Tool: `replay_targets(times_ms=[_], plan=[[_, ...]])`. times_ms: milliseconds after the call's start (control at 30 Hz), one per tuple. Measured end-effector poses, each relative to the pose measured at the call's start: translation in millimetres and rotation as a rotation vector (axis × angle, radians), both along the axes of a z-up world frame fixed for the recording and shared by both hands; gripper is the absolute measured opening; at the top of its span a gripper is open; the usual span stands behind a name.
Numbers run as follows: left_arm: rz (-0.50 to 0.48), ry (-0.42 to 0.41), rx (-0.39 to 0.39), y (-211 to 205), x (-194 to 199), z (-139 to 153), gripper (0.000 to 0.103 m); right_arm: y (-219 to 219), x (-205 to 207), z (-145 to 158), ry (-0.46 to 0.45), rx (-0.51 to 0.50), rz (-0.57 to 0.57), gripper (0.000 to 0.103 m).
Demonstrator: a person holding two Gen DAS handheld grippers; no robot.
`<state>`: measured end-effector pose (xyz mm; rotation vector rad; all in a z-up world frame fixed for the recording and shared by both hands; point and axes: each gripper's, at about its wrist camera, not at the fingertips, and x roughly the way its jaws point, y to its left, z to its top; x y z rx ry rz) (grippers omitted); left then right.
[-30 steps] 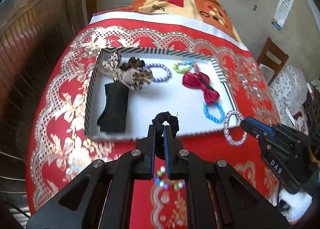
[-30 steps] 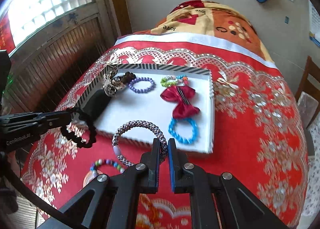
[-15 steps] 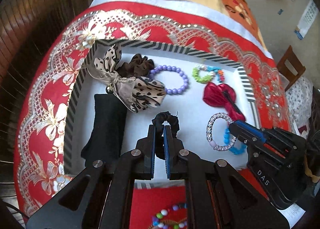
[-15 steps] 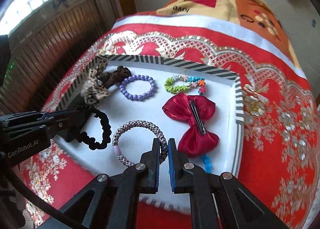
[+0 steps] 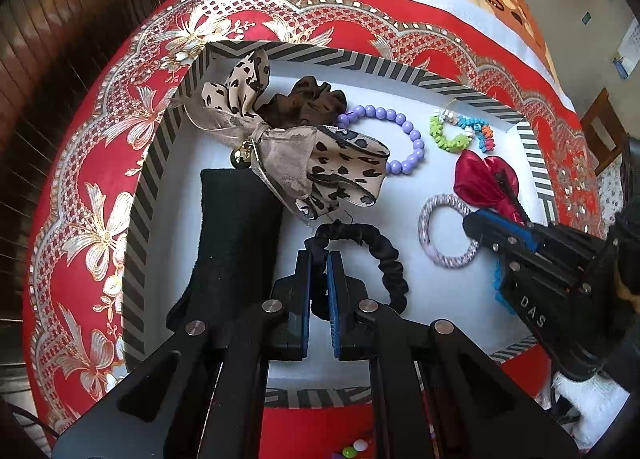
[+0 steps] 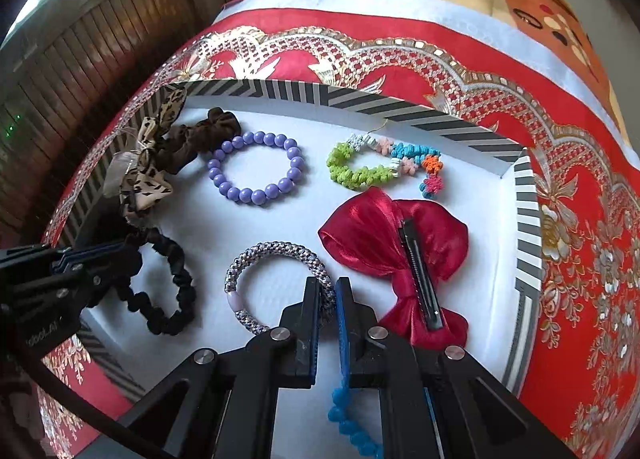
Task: Organize jewelry
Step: 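Carry the scrunchie and silver bracelet into the box and open both tools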
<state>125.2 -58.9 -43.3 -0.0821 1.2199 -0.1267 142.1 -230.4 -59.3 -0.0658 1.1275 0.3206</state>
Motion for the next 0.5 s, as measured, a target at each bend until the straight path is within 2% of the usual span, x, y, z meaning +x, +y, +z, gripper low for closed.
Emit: replay_targets(times_ms=[100, 167, 233, 300, 500], plan=[[-0.011, -0.009, 0.007, -2, -1, 0, 0.007, 0, 5, 0, 0.001, 0.013, -0.019, 0.007], [-0.019, -0.013, 0.006, -4, -1, 1, 0.012, -3, 7, 0, 0.009, 0.025, -0.033, 0.007], [-0.018, -0.021, -0.001, -4, -2, 2, 0.031, -7, 7, 2, 0.016, 0.047, -0.044, 0.009], [-0.012, -0.033, -0.006, -3, -4, 4, 0.037, -10, 4, 5, 0.013, 0.063, -0.052, 0.011], [-0.016, -0.06, 0.002, -4, -12, 14, 0.04, -20, -12, 19, -0.009, 0.097, -0.069, 0.021]])
